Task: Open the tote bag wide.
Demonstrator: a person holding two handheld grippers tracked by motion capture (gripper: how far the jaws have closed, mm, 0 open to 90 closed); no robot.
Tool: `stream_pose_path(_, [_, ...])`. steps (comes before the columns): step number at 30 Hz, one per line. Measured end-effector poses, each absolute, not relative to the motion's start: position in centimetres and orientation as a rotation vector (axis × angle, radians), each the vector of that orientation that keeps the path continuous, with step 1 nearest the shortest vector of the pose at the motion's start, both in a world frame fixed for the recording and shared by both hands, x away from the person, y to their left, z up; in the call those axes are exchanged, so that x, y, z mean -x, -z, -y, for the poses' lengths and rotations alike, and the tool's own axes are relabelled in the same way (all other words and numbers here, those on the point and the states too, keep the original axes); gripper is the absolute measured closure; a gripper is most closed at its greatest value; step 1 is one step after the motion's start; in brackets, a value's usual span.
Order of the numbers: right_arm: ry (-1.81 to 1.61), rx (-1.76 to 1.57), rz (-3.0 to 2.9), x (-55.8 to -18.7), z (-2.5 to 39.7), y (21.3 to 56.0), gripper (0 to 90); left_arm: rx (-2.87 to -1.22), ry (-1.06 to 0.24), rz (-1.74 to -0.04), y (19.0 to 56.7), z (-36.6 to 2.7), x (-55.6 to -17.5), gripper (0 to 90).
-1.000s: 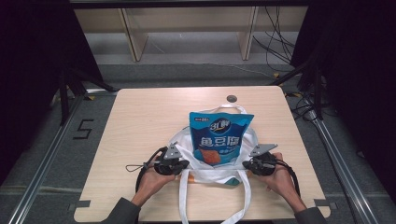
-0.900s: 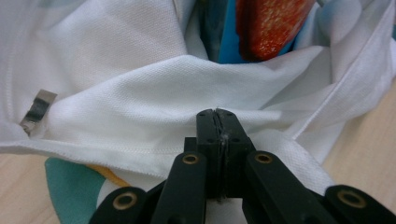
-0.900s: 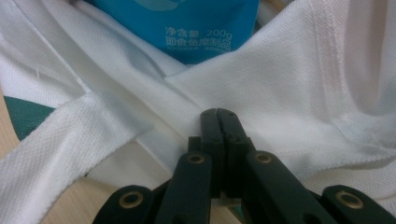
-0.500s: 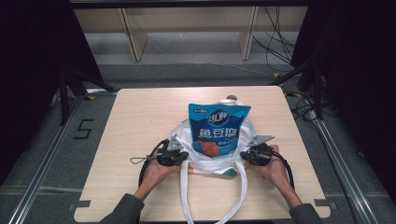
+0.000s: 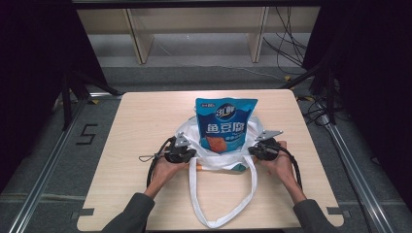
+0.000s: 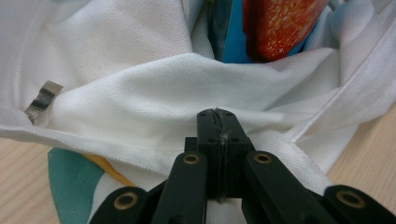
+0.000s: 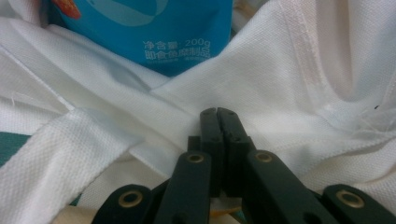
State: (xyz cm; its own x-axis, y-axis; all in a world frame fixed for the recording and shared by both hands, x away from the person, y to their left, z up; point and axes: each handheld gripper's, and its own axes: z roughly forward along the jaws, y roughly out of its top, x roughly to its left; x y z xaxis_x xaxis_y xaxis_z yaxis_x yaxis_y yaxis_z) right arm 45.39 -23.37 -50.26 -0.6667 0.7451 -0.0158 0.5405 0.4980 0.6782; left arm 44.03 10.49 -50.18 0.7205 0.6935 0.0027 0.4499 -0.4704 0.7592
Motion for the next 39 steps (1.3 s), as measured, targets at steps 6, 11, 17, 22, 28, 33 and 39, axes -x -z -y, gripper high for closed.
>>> stream_pose_path(6, [-0.968,-1.123,-2.425,-45.3,23.5,50.2,86.6,-2.133,-0.409,-0.853,50.2,-10.5,-43.9,87.9])
stream_pose_path(11, [-1.068,-1.135,-2.375,-45.1,24.2,49.1,77.1,-2.114,-0.434,-0.849,49.6,-11.1,-43.8,78.2])
stream_pose_path(17, [-1.13,-1.138,-2.347,-44.0,24.5,47.5,71.9,-2.039,-0.399,-0.877,48.4,-11.7,-42.9,62.7])
stream_pose_path(22, [-1.167,-1.107,-2.319,-43.1,24.9,46.4,63.6,-2.052,-0.387,-0.861,47.6,-12.6,-42.2,52.3])
stream_pose_path(28, [-1.179,-1.077,-2.3,-42.6,25.0,45.7,53.6,-2.04,-0.392,-0.854,47.0,-13.1,-40.8,41.7])
stream_pose_path(33, [-1.21,-1.103,-2.298,-42.1,24.7,45.6,48.8,-2.004,-0.383,-0.869,46.6,-13.5,-39.7,37.3])
stream_pose_path(39, [-1.226,-1.106,-2.295,-41.6,24.5,45.5,45.6,-1.972,-0.391,-0.88,46.7,-13.6,-38.3,34.8])
